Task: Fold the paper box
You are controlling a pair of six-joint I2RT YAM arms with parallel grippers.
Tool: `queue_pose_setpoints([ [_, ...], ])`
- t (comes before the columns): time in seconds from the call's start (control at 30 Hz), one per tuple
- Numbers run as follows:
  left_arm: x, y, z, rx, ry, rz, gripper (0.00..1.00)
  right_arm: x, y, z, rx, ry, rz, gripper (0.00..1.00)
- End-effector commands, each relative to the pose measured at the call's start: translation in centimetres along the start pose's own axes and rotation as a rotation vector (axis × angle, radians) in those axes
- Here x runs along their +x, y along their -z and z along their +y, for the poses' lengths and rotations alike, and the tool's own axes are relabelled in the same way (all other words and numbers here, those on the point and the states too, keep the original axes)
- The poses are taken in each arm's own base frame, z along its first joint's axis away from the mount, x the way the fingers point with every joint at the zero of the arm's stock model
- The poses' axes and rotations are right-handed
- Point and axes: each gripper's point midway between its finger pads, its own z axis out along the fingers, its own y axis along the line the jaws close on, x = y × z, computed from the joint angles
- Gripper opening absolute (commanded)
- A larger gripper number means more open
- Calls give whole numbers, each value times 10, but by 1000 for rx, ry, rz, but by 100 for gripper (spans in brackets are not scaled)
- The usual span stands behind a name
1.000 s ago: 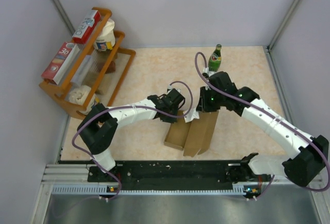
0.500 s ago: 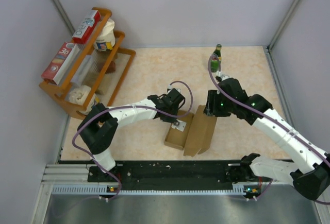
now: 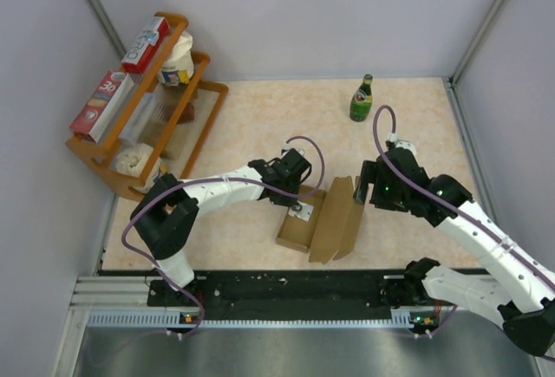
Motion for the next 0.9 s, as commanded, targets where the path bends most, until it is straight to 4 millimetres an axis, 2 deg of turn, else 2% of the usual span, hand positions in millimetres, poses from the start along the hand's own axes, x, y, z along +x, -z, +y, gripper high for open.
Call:
queue_pose_setpoints([
  [0.0,12,-22,13,-50,-10,38,0,6,3,1,-18,-72,-7,79],
  [0.23,12,-22,13,-48,-11,43,0,28,-11,6,-60,-103,59,72],
  [0.6,12,-20,10,-35,-5,47,1,35,-24,20,-137,-138,76,48],
  [0.67,13,-20,10,-32,-8,46,3,37,-26,22,-144,-137,83,48],
  [0.87,11,-17,9,-28,-5,38,5,41,-31,27,-164,-135,98,39],
])
